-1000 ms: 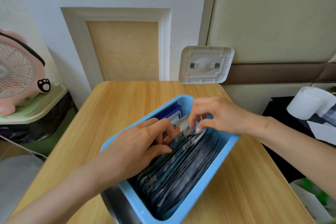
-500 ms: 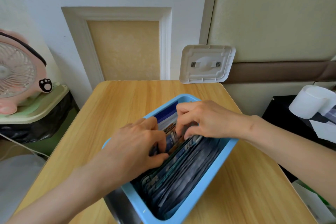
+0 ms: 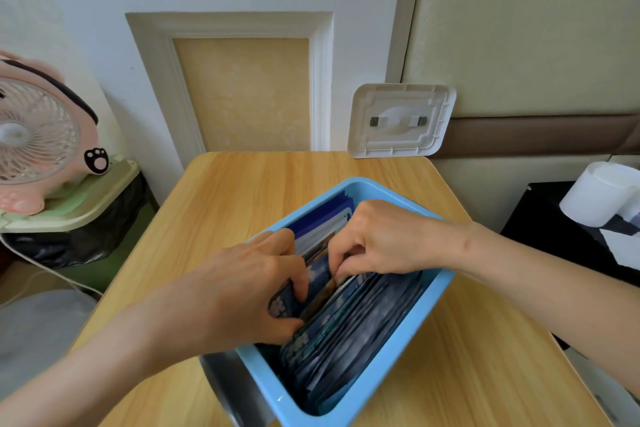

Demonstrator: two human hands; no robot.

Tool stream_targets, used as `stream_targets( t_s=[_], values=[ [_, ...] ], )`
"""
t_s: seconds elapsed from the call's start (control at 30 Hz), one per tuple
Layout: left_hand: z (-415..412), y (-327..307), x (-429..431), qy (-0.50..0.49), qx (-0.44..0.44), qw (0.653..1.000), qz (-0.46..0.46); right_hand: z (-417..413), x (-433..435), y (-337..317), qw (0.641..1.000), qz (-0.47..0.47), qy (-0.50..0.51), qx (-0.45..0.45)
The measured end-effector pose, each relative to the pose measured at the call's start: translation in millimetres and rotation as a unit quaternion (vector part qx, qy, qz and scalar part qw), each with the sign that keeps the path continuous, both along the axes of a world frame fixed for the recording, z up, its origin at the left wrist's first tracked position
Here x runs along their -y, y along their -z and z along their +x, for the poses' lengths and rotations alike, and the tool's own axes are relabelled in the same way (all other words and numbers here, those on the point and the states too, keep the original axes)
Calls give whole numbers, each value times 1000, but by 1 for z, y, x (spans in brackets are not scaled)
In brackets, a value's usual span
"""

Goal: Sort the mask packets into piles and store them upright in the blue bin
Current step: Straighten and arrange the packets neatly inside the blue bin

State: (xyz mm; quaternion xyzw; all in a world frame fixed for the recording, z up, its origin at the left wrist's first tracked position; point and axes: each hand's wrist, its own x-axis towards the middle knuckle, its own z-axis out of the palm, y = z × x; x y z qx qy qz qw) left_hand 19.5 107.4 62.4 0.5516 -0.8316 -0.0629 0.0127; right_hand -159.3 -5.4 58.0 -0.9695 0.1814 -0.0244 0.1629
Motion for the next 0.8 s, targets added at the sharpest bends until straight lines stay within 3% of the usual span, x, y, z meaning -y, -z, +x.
stream_targets(
  t_s=[0.37, 0.57, 0.8],
  values=[
    [3, 6, 1, 5, 3, 999, -42, -18, 10, -3, 961, 193, 95, 174],
    [1, -6, -1, -29, -54, 998, 9, -2, -2, -7, 986, 131, 35, 98],
    [1, -2, -10, -21, -46, 999, -10, 1, -4, -4, 991, 114, 30, 57]
  ],
)
